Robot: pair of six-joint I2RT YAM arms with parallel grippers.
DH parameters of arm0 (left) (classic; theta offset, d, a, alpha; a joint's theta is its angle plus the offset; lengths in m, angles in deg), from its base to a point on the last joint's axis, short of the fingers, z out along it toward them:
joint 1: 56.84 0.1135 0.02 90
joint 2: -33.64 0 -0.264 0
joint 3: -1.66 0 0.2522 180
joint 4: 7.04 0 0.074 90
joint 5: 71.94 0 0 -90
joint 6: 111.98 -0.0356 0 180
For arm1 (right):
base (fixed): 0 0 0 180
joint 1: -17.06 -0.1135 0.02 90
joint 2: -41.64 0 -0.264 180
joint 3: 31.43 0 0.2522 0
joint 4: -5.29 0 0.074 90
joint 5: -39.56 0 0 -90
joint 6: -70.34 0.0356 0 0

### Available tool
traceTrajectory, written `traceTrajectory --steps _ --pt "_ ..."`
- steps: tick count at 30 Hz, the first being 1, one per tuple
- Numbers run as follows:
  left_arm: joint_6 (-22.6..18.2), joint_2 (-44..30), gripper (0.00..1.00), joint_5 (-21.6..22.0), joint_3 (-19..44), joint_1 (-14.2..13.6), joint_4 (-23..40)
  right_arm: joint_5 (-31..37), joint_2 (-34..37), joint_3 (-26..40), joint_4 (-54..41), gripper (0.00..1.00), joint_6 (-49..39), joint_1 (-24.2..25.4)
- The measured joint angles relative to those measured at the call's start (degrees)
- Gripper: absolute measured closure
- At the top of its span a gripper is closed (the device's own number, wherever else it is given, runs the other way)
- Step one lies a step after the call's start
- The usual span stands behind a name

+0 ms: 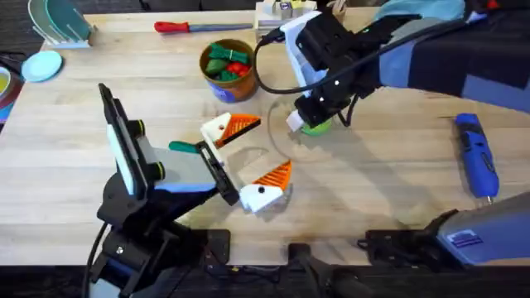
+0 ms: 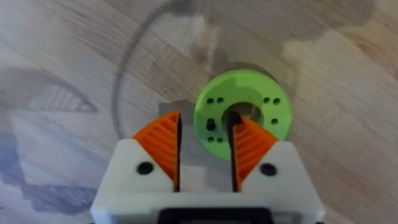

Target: Pick up the gripper from the table and insert it into the empty holder that is missing its gripper. Then pick up a screw, insert it into the mounting hole, and use the screwdriver to tighten it. Finally, clean up the table by picking up the vegetable and placing it into the bucket.

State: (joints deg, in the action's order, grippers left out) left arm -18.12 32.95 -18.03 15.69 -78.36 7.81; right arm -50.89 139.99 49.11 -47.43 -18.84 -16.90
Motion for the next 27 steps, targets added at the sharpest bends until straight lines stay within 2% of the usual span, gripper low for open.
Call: traceTrajectory --steps 9,13,20,22,24,27 --pt "0.0 0.02 0.007 -0.13 0.0 0.0 0.0 0.24 -0.02 0.02 0.11 0.826 -0.01 0.0" --pt "0.0 0.0 0.007 -0.13 0.0 0.0 0.0 0.26 -0.02 0.02 0.11 0.867 0.0 0.0" --pt "0.0 0.01 0.007 -0.13 0.0 0.0 0.0 0.26 -0.02 0.01 0.08 0.881 0.0 0.0" --pt "-0.02 0.0 0.008 -0.13 0.0 0.0 0.0 0.32 -0.02 0.02 -0.04 0.913 0.0 0.0" --pt "-0.02 0.0 0.007 -0.13 0.0 0.0 0.0 0.5 -0.02 0.01 -0.04 0.986 0.07 0.0" --pt "-0.04 0.01 0.007 -0.13 0.0 0.0 0.0 1.61 -0.02 0.02 -0.04 0.994 0.03 0.0"
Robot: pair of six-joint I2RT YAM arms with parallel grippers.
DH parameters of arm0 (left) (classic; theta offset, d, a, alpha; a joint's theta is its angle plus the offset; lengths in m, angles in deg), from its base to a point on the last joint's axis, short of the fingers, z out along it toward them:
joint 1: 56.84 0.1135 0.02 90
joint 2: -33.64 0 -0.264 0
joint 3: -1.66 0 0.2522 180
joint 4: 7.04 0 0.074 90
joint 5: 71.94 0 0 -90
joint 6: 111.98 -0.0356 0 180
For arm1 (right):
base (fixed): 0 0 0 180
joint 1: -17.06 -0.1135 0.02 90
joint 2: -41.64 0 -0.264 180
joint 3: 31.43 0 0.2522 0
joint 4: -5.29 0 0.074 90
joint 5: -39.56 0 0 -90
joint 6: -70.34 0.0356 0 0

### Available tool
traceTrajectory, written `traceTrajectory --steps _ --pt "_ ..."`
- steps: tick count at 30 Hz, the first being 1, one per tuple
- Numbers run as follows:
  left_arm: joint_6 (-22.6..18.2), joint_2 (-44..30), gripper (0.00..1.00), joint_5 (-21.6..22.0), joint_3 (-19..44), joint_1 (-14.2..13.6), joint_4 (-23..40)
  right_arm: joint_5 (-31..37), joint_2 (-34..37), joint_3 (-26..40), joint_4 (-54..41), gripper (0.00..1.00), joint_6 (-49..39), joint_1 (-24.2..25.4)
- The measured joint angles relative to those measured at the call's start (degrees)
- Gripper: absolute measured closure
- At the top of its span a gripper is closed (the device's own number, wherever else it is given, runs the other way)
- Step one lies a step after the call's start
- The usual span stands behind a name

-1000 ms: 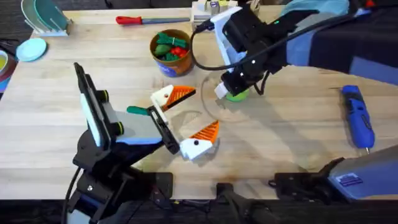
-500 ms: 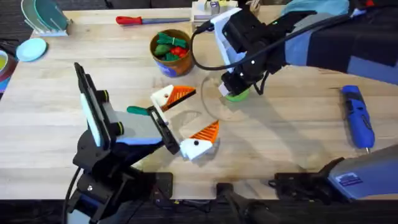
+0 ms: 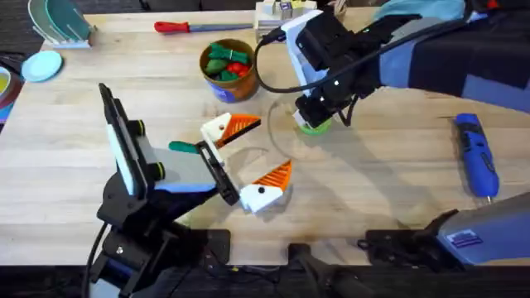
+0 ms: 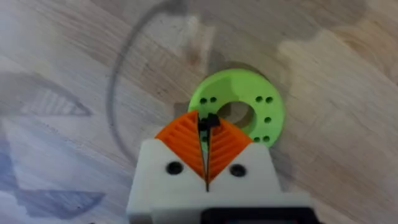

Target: Pick up the gripper from the table and insert it into the empty holder that is missing its gripper. Then pick up a screw, insert it into the mounting hole, and use the screwdriver to tighten it. Finally, clean up the table by picking up the vegetable and placing it into the bucket.

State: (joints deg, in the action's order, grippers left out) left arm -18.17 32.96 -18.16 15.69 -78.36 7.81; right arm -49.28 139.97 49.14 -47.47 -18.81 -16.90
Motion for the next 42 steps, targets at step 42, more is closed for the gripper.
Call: traceTrajectory --steps 42 --pt "-0.33 0.01 0.008 -0.01 0.0 0.0 0.0 -14.13 -1.82 35.91 -22.68 0.995 -0.65 -19.45"
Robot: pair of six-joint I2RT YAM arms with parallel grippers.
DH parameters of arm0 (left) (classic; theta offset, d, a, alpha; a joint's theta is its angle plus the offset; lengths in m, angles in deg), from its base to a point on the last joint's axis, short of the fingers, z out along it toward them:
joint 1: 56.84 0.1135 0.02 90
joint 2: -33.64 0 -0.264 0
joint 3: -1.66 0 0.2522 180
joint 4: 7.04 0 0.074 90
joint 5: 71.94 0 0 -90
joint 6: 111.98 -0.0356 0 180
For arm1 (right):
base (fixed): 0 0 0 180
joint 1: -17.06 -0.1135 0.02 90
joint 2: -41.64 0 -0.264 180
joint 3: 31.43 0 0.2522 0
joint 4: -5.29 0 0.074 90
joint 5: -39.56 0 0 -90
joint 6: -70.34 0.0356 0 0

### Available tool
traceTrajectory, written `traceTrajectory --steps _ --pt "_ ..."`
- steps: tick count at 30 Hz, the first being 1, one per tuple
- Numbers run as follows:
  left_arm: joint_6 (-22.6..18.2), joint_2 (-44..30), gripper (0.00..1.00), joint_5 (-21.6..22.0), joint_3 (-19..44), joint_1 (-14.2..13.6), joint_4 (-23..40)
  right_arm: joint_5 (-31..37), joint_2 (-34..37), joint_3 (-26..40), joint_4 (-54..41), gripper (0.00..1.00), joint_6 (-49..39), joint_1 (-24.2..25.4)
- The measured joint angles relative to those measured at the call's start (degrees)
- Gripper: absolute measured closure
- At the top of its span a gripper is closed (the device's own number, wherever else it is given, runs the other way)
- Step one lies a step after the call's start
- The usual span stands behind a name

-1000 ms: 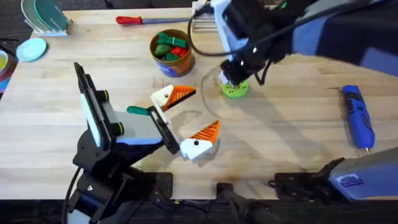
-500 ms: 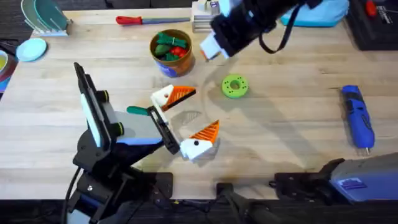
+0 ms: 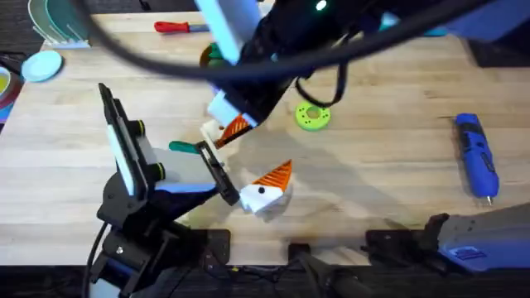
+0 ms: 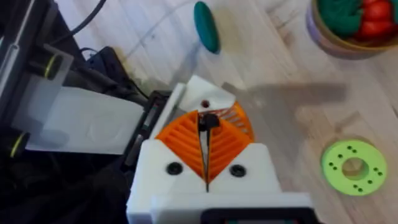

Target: Pick up the gripper from the table and insert it into the empty holder that is missing its gripper. Then pick up a screw, insert it into the mounting hole, and use the screwdriver to tighten it. Finally, clean up the table by picking up the vegetable and placing it into the bucket.

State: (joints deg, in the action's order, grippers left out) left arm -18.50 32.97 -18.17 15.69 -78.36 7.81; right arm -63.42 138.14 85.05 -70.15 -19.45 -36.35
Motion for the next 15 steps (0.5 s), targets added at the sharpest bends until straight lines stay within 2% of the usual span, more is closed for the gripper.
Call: traceTrajectory --steps 4,15 --pt "0.0 -0.01 0.008 0.0 0.0 0.0 0.0 -0.04 0.99 0.0 0.18 0.995 0.02 -1.56" --pt "0.02 -0.02 0.008 -0.01 0.0 0.0 0.3 2.08 2.74 0.04 0.58 0.995 0.22 -1.66"
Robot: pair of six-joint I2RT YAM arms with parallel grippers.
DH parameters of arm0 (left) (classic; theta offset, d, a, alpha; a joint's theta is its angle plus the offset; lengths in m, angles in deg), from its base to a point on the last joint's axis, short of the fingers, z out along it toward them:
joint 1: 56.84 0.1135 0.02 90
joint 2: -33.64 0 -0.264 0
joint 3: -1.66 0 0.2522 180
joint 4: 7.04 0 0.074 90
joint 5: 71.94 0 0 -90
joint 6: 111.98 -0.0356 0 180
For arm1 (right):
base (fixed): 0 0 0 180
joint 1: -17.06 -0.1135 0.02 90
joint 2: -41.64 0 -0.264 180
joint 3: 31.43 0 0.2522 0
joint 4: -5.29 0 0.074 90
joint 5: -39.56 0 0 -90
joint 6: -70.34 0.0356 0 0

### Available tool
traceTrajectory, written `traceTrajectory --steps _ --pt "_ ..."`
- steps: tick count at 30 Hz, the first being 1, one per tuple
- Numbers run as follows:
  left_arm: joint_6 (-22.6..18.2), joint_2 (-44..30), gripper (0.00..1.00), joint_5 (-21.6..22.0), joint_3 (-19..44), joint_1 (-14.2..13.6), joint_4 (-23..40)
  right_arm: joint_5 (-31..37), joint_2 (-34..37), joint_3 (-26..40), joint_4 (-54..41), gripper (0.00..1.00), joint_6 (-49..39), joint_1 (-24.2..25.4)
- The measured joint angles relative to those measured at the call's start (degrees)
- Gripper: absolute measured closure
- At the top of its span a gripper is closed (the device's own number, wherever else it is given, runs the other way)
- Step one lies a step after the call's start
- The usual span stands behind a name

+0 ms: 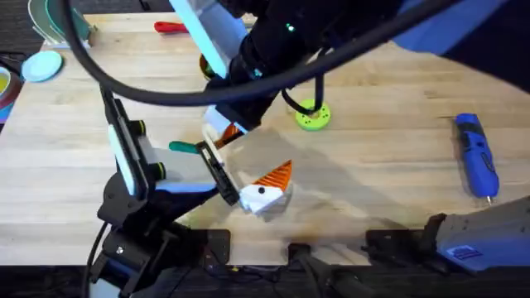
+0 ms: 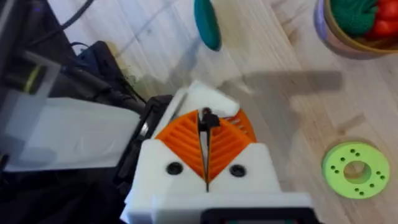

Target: Pick up the gripper from the table and insert it into the empty holder that is missing its gripper. Then pick up a screw, insert it into the mounting hole, and use the screwdriver to tighten it. Finally, clean up the table by picking up the vegetable and placing it into the bucket.

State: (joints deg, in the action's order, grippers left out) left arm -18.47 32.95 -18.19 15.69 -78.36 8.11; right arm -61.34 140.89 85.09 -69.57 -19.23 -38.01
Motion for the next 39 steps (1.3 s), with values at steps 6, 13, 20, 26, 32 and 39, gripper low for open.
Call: traceTrajectory --steps 6,13,20,26,32,39 --pt "0.0 0.02 0.008 0.02 0.0 0.0 -0.09 0.78 0.65 0.0 1.18 0.995 0.0 0.0" --pt "0.07 0.0 0.008 0.02 0.0 0.0 0.55 0.18 1.52 0.26 1.35 0.995 0.0 0.0" --pt "0.2 0.02 0.007 0.02 0.0 0.0 0.59 -0.49 1.66 0.37 0.87 0.995 0.0 0.0" --pt "0.2 0.02 0.007 0.02 0.0 0.0 0.55 -0.93 1.66 0.37 0.81 0.995 0.0 0.0" --pt "0.13 0.01 0.007 0.01 0.0 0.0 0.38 -1.62 1.66 0.37 0.61 0.995 0.0 0.0" --pt "0.0 0.0 0.008 0.0 0.0 0.0 0.07 -1.63 1.66 0.37 -0.09 0.995 0.0 0.0"
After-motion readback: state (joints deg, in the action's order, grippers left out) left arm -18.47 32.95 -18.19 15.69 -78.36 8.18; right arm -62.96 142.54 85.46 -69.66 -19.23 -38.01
